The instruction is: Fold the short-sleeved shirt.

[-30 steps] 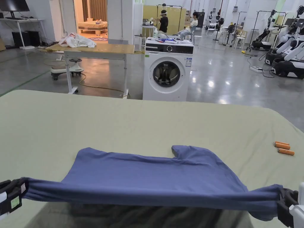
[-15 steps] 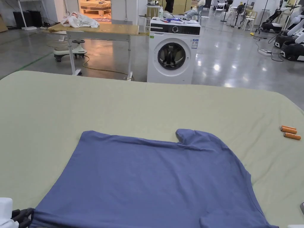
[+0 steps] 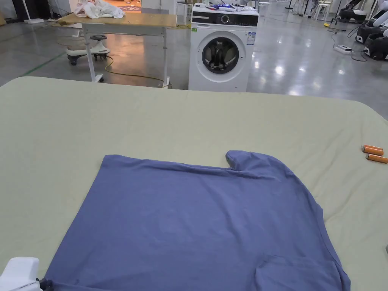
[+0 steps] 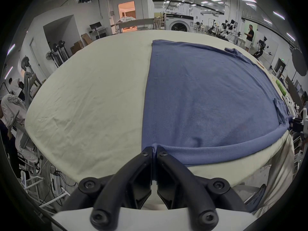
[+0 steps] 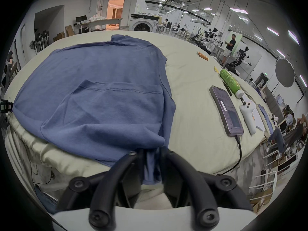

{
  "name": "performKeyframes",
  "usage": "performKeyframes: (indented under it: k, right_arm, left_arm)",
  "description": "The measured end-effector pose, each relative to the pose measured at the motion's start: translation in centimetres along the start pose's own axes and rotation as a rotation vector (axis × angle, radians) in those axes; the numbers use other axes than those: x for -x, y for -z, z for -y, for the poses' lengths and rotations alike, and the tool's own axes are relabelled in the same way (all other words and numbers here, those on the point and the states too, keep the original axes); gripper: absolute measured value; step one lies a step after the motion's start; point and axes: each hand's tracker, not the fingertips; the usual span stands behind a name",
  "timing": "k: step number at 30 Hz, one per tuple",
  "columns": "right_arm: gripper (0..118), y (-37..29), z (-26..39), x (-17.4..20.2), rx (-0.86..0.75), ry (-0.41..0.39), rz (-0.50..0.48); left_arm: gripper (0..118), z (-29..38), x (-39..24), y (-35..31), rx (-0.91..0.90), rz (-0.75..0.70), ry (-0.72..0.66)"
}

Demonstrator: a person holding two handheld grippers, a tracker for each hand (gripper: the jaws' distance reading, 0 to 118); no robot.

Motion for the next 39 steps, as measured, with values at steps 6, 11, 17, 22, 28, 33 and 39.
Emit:
performKeyframes:
  k: [6,11,17,22,28,33,39]
  right_arm:
    - [93,-3.2,-1.9,-0.6,-0.118,0.042,0.020]
    - [95,-4.9,-5.6,0.1,-0.334,0.103,0.036]
    - [83,-5.1,-9.9,3.7,-0.551,0.143,0.018]
    - [17,-5.6,-11.9,7.3,-0.693,0.154,-0.011]
    - [0,-5.8,-12.5,9.2,-0.717,0.136,-0.037]
    - [0,-5.8,-11.6,9.6,-0.691,0.123,-0.059]
    - [0,-5.1,-10.4,9.5,-0.631,0.110,-0.075]
  left_arm:
    - [61,-1.4,-0.1,-2.1,-0.092,0.029,-0.030]
    - [61,-4.8,-1.5,-3.5,-0.309,0.077,-0.055]
    - [45,-8.1,-4.2,-2.9,-0.503,0.077,-0.026]
    - [1,-9.3,-6.6,-3.2,-0.617,0.062,-0.001]
    - [0,-9.3,-7.7,-4.2,-0.649,0.053,0.045]
    - [0,-7.7,-6.0,-5.3,-0.508,0.063,0.070]
    - [0,-3.4,-1.0,-5.3,-0.237,0.088,0.051]
